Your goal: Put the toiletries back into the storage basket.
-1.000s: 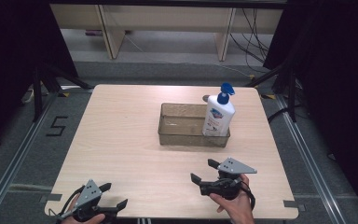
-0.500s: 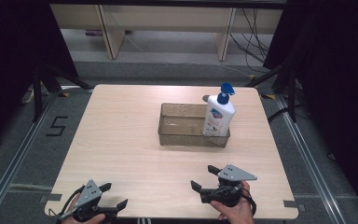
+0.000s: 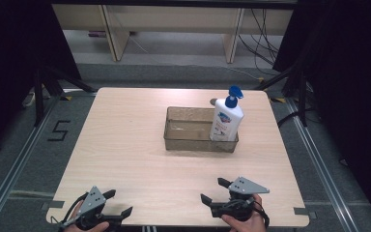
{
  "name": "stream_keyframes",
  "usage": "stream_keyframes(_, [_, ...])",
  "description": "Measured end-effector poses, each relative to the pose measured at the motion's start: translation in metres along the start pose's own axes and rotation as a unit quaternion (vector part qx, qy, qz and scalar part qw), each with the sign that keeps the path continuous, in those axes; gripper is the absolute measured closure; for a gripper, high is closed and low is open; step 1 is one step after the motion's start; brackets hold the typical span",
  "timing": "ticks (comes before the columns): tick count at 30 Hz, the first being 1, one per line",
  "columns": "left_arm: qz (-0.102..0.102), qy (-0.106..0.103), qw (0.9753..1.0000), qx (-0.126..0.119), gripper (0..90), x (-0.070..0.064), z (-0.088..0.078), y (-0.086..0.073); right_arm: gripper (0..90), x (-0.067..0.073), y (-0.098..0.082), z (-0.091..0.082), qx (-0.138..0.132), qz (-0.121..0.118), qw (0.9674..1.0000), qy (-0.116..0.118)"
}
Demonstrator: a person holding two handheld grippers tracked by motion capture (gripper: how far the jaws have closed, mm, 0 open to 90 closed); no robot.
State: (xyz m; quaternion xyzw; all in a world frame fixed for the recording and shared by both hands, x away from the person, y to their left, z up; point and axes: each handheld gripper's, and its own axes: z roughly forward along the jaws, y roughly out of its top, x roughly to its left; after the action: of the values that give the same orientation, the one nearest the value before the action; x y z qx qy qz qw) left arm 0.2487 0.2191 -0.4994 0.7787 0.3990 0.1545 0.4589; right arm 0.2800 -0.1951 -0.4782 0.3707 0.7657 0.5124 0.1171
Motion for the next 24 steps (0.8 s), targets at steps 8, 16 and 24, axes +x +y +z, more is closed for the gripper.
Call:
stream_keyframes(8, [0.010, -0.001, 0.9999, 0.008, 15.0, -0.001, -0.001, 0.001, 15.5, 0.003, -0.006, -0.003, 0.006, -0.003, 1.0000, 0.001])
stream_keyframes(16, [0.002, -0.001, 1.0000, 0.001, 15.0, -0.002, -0.001, 0.000, 15.5, 0.007, -0.009, -0.007, 0.015, 0.005, 0.9998, 0.009])
stream_keyframes(24, [0.002, -0.001, 1.0000, 0.001, 15.0, -0.002, -0.001, 0.000, 15.6, 0.008, -0.012, -0.008, 0.012, 0.000, 0.9999, 0.004])
